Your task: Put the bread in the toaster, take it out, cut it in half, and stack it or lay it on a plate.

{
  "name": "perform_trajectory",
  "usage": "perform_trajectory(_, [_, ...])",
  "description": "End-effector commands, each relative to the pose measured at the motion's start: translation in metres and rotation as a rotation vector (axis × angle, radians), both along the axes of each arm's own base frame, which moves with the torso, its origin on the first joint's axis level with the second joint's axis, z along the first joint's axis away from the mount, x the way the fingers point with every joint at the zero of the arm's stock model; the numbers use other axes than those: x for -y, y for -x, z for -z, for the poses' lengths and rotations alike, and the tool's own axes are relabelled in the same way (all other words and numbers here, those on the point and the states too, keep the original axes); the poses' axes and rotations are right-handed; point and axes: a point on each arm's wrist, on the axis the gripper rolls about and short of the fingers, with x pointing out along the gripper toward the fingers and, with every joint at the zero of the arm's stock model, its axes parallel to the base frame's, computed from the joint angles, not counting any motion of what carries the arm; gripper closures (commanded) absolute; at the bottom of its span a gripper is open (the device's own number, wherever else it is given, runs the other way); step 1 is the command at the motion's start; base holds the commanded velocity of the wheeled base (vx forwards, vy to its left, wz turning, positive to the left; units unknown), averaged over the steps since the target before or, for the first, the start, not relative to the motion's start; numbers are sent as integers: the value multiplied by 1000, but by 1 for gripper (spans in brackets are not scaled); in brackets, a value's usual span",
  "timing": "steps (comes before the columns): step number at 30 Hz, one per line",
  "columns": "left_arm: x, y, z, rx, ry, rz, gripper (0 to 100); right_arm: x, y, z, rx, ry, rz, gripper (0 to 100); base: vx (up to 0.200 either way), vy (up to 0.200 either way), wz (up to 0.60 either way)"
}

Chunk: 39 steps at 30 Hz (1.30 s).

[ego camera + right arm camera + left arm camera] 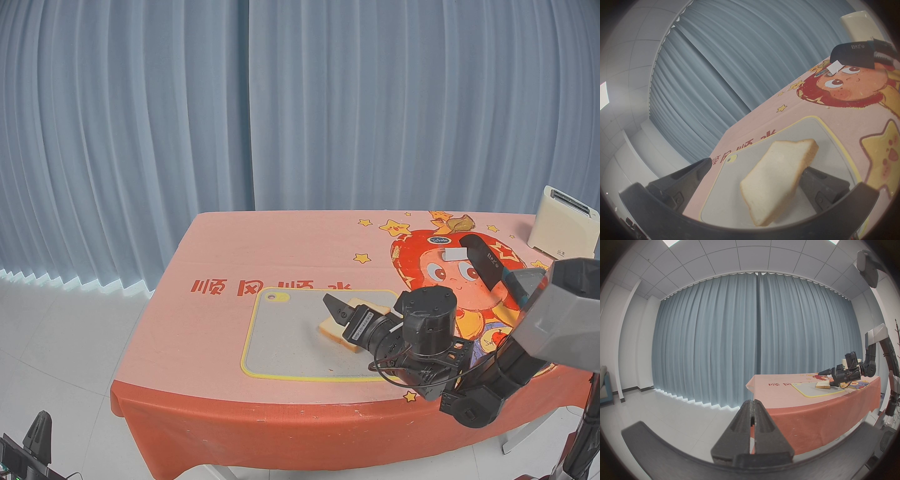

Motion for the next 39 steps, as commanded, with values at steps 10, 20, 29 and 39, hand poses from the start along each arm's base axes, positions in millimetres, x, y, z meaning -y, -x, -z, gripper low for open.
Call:
perform_trajectory(10, [0,-1,5,-13,0,-1,100,7,18,-32,-56,46,-21,0,0,0,0])
perform_trajectory(20, [0,-1,5,-13,0,-1,100,2,20,-33,-94,65,-40,0,0,0,0])
perform_trajectory(29, [0,-1,5,-13,0,-1,100,0,29,-36,-209,78,-34,0,0,0,0])
perform_trajectory(39, [0,-1,5,-13,0,-1,100,13,33,-48,-240,78,-8,0,0,0,0])
